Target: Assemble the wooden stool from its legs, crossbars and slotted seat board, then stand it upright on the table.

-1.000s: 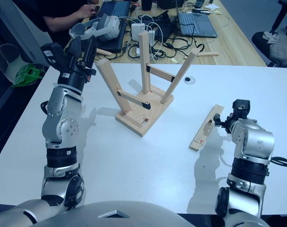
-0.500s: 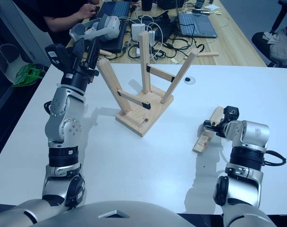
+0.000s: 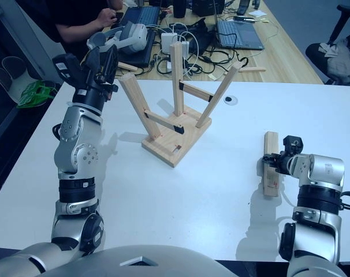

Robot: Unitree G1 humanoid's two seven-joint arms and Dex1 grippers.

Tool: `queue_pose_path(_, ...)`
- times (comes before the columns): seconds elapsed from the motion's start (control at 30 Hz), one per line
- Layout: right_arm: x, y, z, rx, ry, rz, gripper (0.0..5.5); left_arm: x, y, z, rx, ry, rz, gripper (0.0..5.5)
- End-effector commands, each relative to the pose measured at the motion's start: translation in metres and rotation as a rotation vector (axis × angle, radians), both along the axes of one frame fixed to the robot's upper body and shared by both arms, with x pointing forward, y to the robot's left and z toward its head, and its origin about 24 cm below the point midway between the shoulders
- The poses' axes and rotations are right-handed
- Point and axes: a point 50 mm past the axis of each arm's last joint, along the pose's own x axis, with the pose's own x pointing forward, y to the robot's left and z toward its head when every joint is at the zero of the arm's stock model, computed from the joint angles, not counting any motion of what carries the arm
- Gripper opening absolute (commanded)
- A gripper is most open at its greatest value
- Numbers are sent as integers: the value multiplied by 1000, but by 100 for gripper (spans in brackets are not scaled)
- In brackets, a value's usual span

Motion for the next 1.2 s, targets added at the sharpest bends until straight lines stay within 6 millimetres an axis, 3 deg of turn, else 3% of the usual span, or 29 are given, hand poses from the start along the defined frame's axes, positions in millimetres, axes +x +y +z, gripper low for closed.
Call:
queue_pose_path(0.03,-26,8,-43,91,170,-43,257,2,1,5,15,-13,12,264)
queue_pose_path(0.17,-24,9,-44,119,133,-51,205,3,5,8,17,-20,24,264)
queue_pose_path(0.4,0,16,-25,104,-84,-53,204,7,10,13,34,-35,28,264)
queue_pose_path(0.47,13,16,-8,70,-218,-45,204,8,11,18,38,-45,31,264)
queue_pose_path(0.53,37,21,33,37,-507,9,204,10,14,31,40,-82,34,264)
queue_pose_path(0.7,64,38,117,-2,-984,97,204,14,21,71,49,-178,22,264)
queue_pose_path(0.77,69,61,158,-73,-1157,271,204,13,19,89,47,-191,-38,264)
queue_pose_path(0.87,66,100,197,-131,-1295,566,204,8,6,105,-22,-177,-218,264)
queue_pose_path(1.0,54,138,217,-103,-1320,877,203,-8,-22,102,-80,-110,-498,264)
queue_pose_path(1.1,50,150,217,-83,-1299,1006,203,-21,-39,95,-116,-49,-657,264)
queue_pose_path(1.2,47,160,217,-56,-1304,1065,203,-24,-52,86,-161,17,-692,264)
